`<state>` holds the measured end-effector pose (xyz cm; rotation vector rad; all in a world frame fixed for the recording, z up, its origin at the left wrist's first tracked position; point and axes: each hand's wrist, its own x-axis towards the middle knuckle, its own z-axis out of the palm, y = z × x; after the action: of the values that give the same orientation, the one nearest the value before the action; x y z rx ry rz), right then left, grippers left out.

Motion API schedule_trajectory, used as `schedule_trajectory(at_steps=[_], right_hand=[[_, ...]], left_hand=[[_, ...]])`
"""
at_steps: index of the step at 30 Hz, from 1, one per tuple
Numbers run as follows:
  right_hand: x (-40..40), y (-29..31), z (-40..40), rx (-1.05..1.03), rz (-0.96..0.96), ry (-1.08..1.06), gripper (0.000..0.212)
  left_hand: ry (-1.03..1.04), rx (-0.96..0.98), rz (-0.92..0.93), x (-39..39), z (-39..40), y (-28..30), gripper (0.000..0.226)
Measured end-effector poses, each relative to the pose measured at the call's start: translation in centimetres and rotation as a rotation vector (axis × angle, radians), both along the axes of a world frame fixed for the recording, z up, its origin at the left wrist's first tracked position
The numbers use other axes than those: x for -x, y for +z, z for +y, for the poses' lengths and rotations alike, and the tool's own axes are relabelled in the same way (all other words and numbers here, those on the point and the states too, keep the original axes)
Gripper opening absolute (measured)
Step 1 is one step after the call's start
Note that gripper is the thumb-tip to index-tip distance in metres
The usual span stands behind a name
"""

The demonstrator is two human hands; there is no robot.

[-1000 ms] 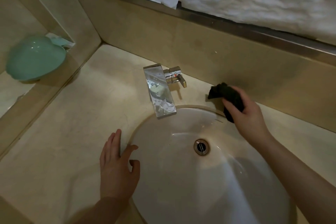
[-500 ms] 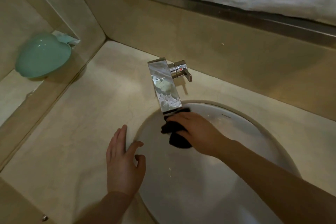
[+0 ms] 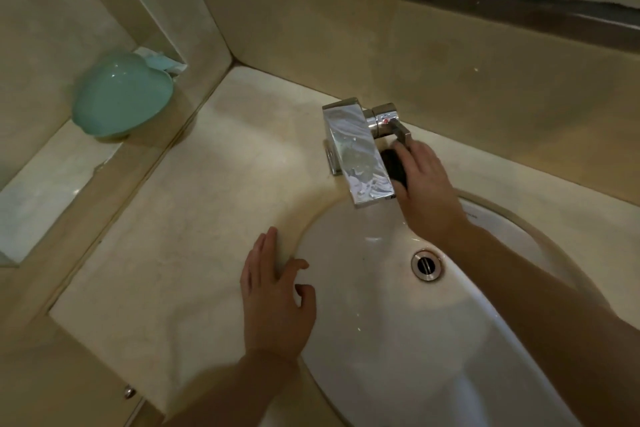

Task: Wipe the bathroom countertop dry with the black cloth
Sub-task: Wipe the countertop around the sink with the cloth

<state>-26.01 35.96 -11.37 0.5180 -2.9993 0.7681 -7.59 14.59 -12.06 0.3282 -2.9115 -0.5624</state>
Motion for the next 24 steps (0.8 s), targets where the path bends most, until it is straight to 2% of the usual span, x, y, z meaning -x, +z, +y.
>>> schedule_trajectory(at_steps=[4, 6, 8, 10, 12, 13, 15, 18, 20, 22, 24], right_hand=[[-4.0, 0.5, -4.7, 0.15, -0.025, -0.022, 0.044], [-5.9, 0.2, -6.1, 0.065, -0.028, -0.029, 0.043], [-7.2, 0.1, -6.9, -0.077, 0.078, 0.126, 0.059], [-7.8, 1.3, -6.9, -0.052, -0.012, 0.24, 0.055], [-7.9, 3.2, -7.1, 0.032, -0.091, 0.109, 0.035], [-7.9, 3.8, -7.3, 0.11, -0.084, -0.058, 0.03], [-7.5, 5.2, -7.0, 0.214, -0.001, -0.389, 0.037], [-5.7, 6.0, -7.1, 0.537, -0.104, -0.685, 0.053], [-5.0, 5.0, -7.8, 0.572, -0.144, -0.68, 0.048], [-5.3, 2.9, -9.1, 0.458, -0.136, -0.6, 0.043], [-6.6, 1.5, -11.0, 0.304, -0.106, -0.546, 0.034]], left_hand=[[0.011, -0.046, 0.022, 0.0, 0.0, 0.1, 0.022], [0.016, -0.084, 0.025, 0.0, 0.0, 0.1, 0.021], [0.019, -0.141, 0.022, -0.1, -0.1, 0.2, 0.02], [0.027, -0.178, 0.005, 0.0, -0.1, 0.5, 0.021], [0.03, -0.208, 0.0, 0.0, -0.3, 0.7, 0.023], [0.03, -0.232, 0.006, -0.1, -0.5, 0.8, 0.023], [0.025, -0.282, 0.027, -0.2, -0.7, 1.0, 0.022], [-0.033, -0.358, 0.069, -0.1, -1.9, 1.7, 0.029], [-0.107, -0.36, 0.087, 0.5, -3.9, 2.2, 0.033], [-0.154, -0.349, 0.081, 2.0, -7.3, 2.6, 0.037], [-0.141, -0.256, 0.054, 4.1, -10.9, 2.3, 0.038]])
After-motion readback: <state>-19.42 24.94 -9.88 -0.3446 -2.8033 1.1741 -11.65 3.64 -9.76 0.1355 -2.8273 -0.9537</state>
